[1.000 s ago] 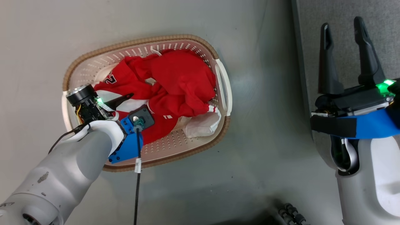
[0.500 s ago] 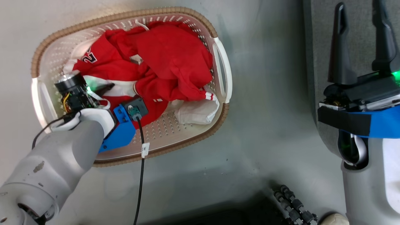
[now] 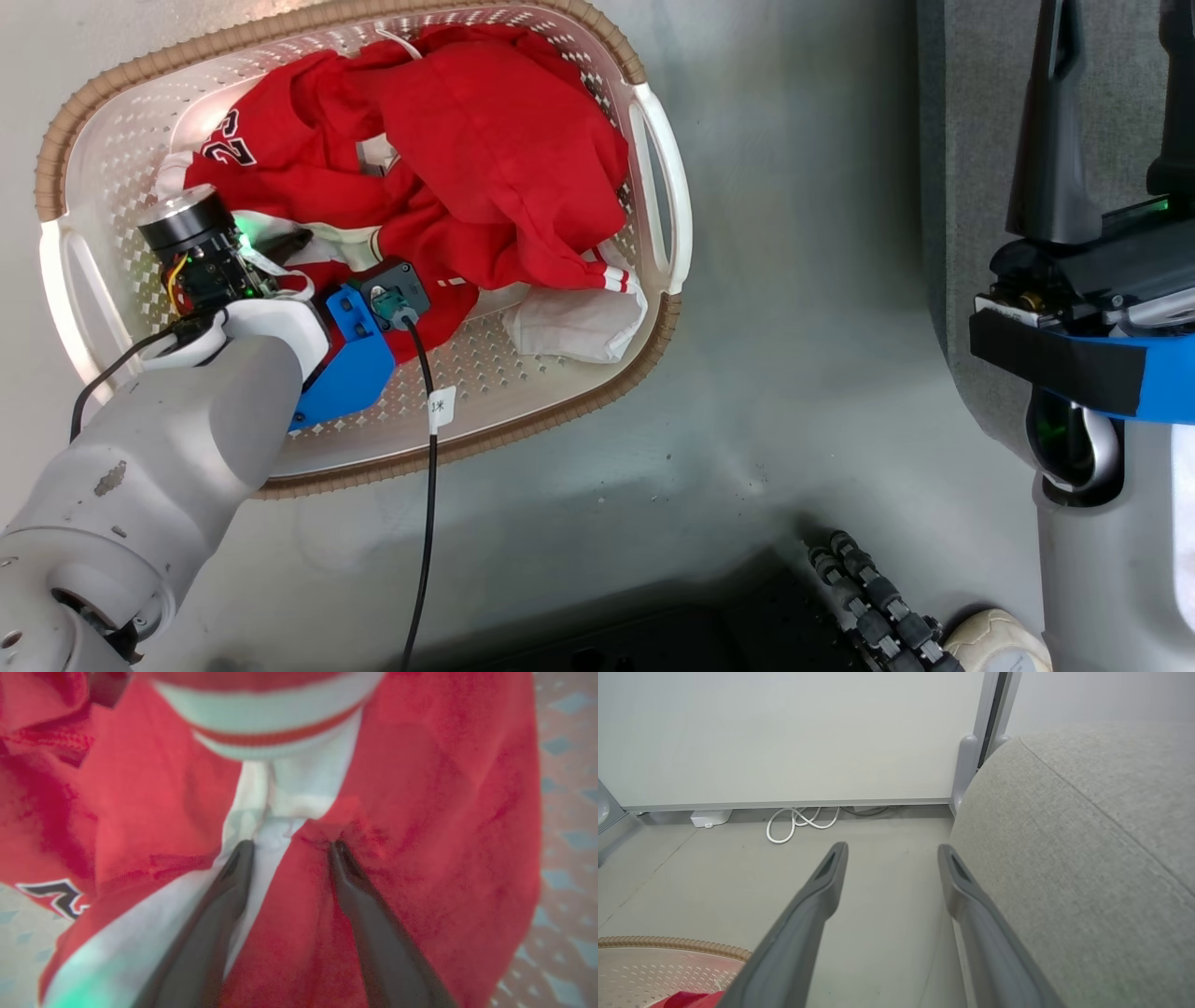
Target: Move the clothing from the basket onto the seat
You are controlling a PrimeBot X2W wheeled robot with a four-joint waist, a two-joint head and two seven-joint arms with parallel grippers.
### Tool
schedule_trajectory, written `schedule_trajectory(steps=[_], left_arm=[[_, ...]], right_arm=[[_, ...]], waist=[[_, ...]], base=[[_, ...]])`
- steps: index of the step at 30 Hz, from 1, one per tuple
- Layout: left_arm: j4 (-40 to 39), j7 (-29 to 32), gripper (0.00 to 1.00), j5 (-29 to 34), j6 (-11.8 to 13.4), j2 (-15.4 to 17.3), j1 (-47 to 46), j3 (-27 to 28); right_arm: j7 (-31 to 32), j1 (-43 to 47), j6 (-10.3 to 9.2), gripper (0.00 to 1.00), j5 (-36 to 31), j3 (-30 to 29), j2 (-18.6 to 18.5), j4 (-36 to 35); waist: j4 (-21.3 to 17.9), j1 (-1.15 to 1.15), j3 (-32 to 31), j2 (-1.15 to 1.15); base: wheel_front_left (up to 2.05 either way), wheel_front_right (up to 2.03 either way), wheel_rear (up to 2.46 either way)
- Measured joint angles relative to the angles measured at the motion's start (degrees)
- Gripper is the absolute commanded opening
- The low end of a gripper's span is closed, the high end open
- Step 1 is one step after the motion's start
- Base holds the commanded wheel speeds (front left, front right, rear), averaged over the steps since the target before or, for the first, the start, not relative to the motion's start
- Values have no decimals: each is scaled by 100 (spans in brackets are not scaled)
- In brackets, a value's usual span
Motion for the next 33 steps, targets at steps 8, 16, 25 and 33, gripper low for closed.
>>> schedule_trajectory(steps=[8,16,25,33], left_arm=[[-37,87,0,-16,0,-7,-3,0],[-223,79,0,-186,0,-102,102,-1],[-455,-258,0,-402,-5,-290,217,-1],[-614,-720,0,-1053,-5,-458,343,-1]], right_arm=[[0,2,0,100,4,-8,0,53],[0,3,0,100,-13,-29,0,197],[0,3,0,100,-174,-12,1,392],[1,110,0,100,-358,-25,1,586]], waist=[[-7,0,-49,0],[61,0,-253,0],[276,0,-733,0],[597,-1,-1432,0]], base=[[0,0,0],[0,0,0],[0,0,0],[0,0,0]])
